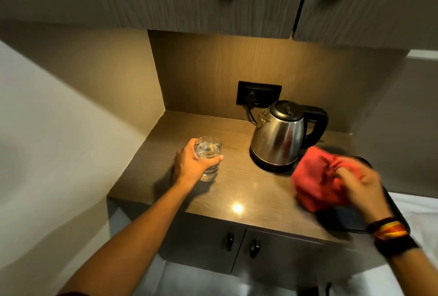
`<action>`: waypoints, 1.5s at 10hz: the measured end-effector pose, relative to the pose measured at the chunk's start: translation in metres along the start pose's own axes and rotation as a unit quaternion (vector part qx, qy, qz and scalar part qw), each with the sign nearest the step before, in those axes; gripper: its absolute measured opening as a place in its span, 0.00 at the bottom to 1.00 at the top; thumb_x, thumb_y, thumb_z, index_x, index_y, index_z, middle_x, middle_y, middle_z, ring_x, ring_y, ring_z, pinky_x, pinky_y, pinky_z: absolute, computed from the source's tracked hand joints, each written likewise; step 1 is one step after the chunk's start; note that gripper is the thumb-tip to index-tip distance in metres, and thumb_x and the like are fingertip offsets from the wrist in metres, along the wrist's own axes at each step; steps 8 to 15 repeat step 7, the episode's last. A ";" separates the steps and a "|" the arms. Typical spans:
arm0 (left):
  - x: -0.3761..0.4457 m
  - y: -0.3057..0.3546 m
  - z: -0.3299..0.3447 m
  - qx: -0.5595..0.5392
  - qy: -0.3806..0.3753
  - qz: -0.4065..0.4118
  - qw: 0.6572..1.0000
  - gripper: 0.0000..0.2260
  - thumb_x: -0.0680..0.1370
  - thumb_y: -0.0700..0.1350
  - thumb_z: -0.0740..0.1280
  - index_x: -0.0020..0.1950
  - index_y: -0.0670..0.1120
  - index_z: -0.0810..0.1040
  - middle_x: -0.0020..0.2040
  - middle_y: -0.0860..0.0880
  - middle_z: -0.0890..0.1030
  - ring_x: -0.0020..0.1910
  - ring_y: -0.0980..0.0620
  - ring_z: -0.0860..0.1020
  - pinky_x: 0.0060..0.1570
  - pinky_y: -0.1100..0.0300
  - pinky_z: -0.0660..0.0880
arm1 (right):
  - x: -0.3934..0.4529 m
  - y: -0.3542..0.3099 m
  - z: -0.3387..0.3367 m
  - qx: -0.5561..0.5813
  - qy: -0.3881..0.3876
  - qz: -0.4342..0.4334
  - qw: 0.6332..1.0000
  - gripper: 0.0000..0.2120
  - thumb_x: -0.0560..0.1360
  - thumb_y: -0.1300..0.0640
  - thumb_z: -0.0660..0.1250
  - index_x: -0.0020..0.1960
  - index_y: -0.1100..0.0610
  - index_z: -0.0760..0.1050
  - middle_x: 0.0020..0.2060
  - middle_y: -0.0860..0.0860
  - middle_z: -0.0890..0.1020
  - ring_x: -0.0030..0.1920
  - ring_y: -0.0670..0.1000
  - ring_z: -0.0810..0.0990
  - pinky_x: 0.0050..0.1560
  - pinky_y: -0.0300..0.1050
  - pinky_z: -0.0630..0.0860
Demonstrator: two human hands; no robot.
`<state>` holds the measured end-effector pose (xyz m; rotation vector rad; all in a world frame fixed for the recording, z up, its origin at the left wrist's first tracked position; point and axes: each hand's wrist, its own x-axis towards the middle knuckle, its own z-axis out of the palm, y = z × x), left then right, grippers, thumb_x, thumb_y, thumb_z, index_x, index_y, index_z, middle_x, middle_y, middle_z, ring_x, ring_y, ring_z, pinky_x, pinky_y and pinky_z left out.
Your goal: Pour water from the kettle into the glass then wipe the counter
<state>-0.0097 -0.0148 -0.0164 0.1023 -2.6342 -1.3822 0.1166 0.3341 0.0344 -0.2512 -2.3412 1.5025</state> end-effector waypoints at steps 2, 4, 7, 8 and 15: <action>-0.001 -0.009 0.013 0.004 0.005 -0.016 1.000 0.36 0.62 0.60 0.83 0.65 0.49 0.77 0.58 0.49 0.84 0.54 0.52 0.80 0.50 0.58 0.78 | 0.018 0.004 -0.044 -0.191 0.071 -0.061 0.977 0.11 0.74 0.66 0.66 0.49 0.51 0.80 0.42 0.41 0.84 0.39 0.41 0.81 0.45 0.33 0.75; -0.003 -0.016 0.017 0.003 0.004 -0.020 1.000 0.36 0.63 0.59 0.83 0.67 0.49 0.76 0.60 0.48 0.83 0.57 0.50 0.80 0.55 0.54 0.80 | 0.001 0.090 -0.031 -0.368 -0.135 0.035 0.919 0.30 0.70 0.40 0.59 0.66 0.54 0.76 0.63 0.57 0.81 0.64 0.58 0.78 0.68 0.55 0.70; -0.005 -0.007 0.015 0.065 0.003 0.063 0.996 0.51 0.68 0.76 0.65 0.82 0.50 0.56 0.82 0.44 0.62 0.82 0.43 0.59 0.79 0.42 0.59 | 0.029 -0.002 0.037 -0.323 -0.110 -0.166 0.925 0.33 0.78 0.38 0.54 0.80 0.47 0.54 0.80 0.48 0.51 0.80 0.46 0.46 0.79 0.58 0.44; -0.005 -0.007 0.015 0.065 0.003 0.063 0.996 0.51 0.68 0.76 0.65 0.82 0.50 0.56 0.82 0.44 0.62 0.82 0.43 0.59 0.79 0.42 0.59 | 0.029 -0.002 0.037 -0.323 -0.110 -0.166 0.925 0.33 0.78 0.38 0.54 0.80 0.47 0.54 0.80 0.48 0.51 0.80 0.46 0.46 0.79 0.58 0.44; -0.005 -0.007 0.015 0.065 0.003 0.063 0.996 0.51 0.68 0.76 0.65 0.82 0.50 0.56 0.82 0.44 0.62 0.82 0.43 0.59 0.79 0.42 0.59 | 0.029 -0.002 0.037 -0.323 -0.110 -0.166 0.925 0.33 0.78 0.38 0.54 0.80 0.47 0.54 0.80 0.48 0.51 0.80 0.46 0.46 0.79 0.58 0.44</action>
